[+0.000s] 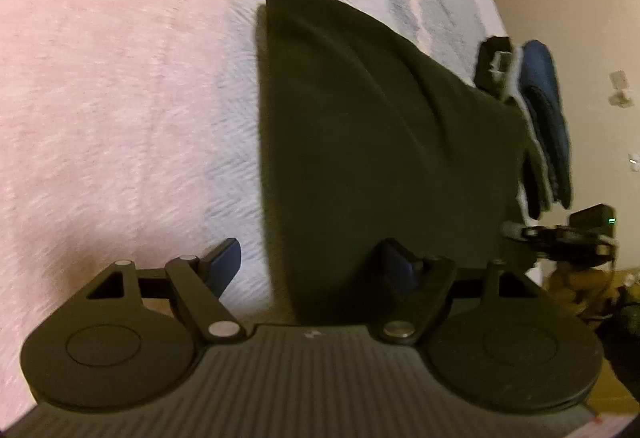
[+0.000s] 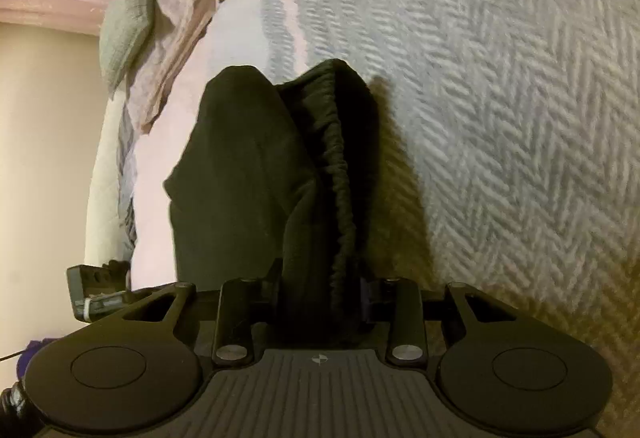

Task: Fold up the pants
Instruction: 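Carry the folded trousers with both grippers and lower them onto the clothes stack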

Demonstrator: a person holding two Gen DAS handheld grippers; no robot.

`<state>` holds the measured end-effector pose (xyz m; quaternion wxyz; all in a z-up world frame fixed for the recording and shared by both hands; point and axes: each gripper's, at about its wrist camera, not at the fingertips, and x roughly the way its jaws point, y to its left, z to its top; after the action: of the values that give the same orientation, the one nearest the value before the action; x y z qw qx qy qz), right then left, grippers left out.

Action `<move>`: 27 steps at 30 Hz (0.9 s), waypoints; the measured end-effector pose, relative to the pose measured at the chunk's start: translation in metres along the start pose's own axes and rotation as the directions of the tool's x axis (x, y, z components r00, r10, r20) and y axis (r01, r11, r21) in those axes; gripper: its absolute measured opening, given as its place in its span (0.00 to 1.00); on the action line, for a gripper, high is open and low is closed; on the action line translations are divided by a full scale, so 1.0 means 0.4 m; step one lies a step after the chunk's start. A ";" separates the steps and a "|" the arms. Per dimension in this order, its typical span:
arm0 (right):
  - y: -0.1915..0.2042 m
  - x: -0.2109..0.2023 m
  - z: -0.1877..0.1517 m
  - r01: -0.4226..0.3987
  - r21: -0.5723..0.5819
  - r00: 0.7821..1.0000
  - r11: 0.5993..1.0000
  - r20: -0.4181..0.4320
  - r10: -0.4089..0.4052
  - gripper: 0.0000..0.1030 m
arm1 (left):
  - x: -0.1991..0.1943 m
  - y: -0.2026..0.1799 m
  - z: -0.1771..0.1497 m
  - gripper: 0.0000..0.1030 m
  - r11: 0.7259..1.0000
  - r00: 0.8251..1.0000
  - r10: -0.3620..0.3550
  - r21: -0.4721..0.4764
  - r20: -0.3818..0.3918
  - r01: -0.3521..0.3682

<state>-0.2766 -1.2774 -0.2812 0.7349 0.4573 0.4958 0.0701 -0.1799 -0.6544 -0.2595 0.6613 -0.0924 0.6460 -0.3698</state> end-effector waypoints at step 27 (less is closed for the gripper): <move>0.103 -0.087 -0.001 -0.045 -0.074 0.995 0.996 0.090 0.052 0.27 | -0.028 -0.109 0.060 0.21 0.986 0.994 -0.109 0.126 0.002 0.107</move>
<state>-0.2798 -1.2729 -0.2274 0.7711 0.4453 0.4472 0.0844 -0.1726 -0.6869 -0.2210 0.6476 -0.0870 0.6126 -0.4447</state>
